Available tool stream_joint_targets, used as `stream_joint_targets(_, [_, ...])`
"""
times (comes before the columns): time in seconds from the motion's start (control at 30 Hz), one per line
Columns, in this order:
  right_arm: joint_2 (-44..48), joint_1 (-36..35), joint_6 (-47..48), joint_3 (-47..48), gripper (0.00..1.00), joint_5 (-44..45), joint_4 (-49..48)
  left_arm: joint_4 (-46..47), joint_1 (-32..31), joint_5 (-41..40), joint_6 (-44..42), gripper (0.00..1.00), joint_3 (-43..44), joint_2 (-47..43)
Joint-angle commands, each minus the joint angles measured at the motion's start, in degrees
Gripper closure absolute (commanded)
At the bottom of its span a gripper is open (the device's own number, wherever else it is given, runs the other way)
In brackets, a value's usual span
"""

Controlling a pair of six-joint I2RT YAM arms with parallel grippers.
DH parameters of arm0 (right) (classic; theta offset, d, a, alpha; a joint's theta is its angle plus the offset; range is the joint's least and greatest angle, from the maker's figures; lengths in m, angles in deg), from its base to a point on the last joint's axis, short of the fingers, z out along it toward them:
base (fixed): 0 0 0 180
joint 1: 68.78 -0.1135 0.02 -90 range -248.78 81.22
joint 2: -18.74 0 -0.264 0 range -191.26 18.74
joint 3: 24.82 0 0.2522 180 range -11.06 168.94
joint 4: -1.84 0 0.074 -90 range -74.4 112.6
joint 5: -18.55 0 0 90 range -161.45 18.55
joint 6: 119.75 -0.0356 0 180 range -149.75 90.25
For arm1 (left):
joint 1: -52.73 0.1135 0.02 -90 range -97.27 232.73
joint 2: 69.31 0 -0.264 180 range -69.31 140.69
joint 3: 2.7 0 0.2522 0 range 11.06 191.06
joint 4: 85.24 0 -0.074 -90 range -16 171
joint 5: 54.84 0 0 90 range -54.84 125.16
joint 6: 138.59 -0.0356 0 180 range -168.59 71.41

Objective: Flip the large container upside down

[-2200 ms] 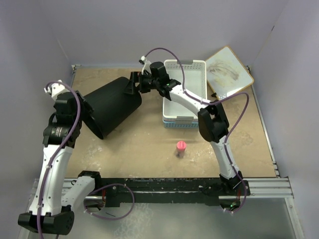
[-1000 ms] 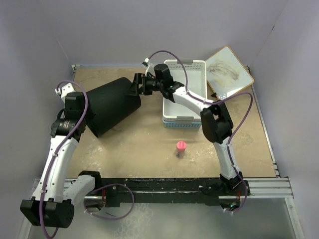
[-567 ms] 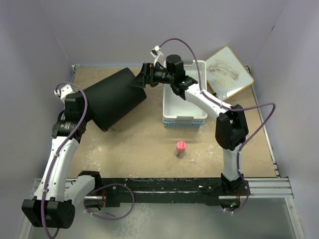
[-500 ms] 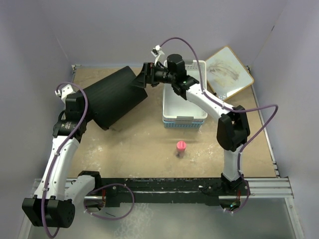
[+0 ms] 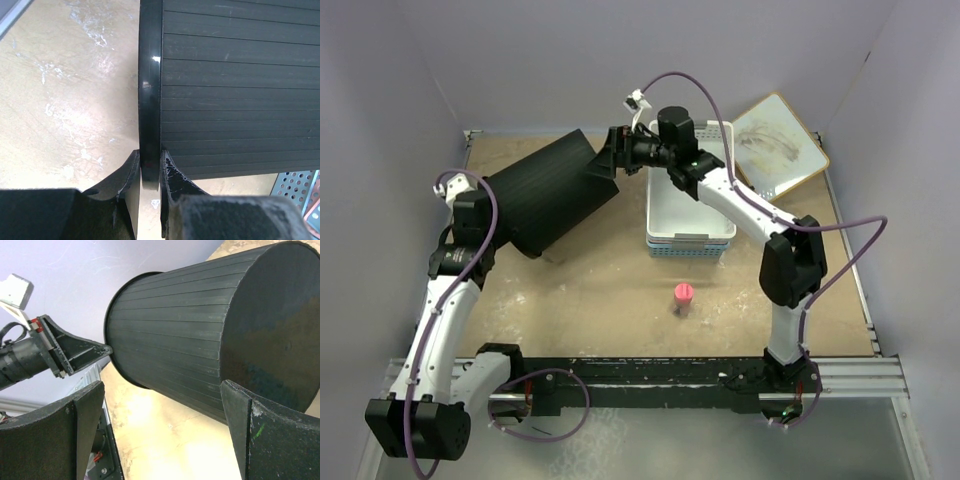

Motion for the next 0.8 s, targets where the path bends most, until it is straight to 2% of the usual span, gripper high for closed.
stream_joint_targets(0.0, [8.1, -3.7, -1.45, -0.42, 0.0, -9.44, -4.46, 6.37, -0.99, 7.94, 1.49, 1.0, -1.04, 0.83])
stream_joint_targets(0.2, [10.7, -5.29, -0.19, -0.34, 0.0, -10.51, -3.5, 11.38, -0.99, 9.69, 3.29, 1.0, -2.24, 0.96])
stream_joint_targets(0.43, [8.74, -7.12, 0.74, -0.35, 0.0, -10.16, -1.38, 19.47, -0.99, 9.49, 6.91, 1.0, -7.32, 1.46])
stream_joint_targets(0.77, [4.91, -9.92, 0.57, 0.77, 0.0, -9.62, -0.12, 21.75, -0.99, 7.53, 8.15, 1.0, -11.67, 1.62])
